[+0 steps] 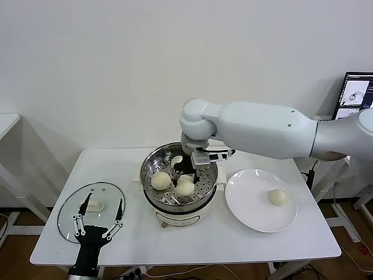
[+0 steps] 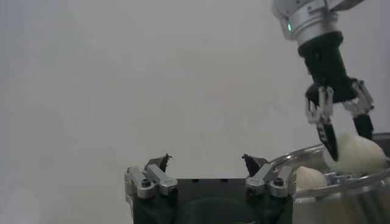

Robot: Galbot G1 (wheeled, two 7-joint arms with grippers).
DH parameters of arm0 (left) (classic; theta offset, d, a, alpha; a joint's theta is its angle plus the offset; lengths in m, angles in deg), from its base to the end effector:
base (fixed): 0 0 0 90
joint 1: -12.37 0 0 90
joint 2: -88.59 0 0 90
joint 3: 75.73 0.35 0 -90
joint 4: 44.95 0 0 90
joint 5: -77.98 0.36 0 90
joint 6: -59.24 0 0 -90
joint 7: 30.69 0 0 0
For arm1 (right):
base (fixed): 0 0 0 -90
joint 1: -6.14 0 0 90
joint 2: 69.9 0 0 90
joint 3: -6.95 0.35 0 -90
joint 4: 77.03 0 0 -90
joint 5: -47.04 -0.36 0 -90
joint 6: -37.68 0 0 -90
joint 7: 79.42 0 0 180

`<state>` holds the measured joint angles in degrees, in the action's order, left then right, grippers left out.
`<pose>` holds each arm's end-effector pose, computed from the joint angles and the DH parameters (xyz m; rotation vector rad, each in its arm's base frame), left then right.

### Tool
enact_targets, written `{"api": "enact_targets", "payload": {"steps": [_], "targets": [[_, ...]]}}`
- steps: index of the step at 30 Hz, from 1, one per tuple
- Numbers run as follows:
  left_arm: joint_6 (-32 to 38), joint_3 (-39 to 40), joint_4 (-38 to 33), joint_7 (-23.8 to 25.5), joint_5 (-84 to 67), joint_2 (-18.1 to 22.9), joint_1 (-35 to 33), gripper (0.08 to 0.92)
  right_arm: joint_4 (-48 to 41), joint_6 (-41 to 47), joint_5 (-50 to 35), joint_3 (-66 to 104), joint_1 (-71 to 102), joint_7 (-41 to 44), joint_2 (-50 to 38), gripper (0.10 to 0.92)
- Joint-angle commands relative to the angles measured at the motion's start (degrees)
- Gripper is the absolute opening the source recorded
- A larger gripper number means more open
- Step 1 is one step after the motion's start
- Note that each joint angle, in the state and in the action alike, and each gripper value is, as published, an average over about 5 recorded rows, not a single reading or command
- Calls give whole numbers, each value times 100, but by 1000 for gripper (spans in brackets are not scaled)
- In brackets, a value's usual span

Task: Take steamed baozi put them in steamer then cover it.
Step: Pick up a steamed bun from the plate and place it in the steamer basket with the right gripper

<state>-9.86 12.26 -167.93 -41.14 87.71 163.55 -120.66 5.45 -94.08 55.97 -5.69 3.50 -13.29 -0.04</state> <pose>0.1210 0.0502 -0.3127 0.0566 2.8662 0.5001 0.4958 0.1902 -0.0553 -2.0070 -0.1434 -2.0442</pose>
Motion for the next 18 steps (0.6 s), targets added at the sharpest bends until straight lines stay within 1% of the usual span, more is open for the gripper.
{"api": "enact_targets", "payload": {"steps": [1, 11, 18], "targets": [[12, -7, -1, -3, -5, 4, -8, 823, -53, -310, 397, -50, 324, -27, 212, 691], [33, -43, -13, -15, -27, 3, -10, 823, -130, -243, 566, -22, 447, 1, 220, 730], [39, -86, -11, -20, -43, 8, -4, 823, -92, -21, 690, 99, 490, -51, 176, 810]]}}
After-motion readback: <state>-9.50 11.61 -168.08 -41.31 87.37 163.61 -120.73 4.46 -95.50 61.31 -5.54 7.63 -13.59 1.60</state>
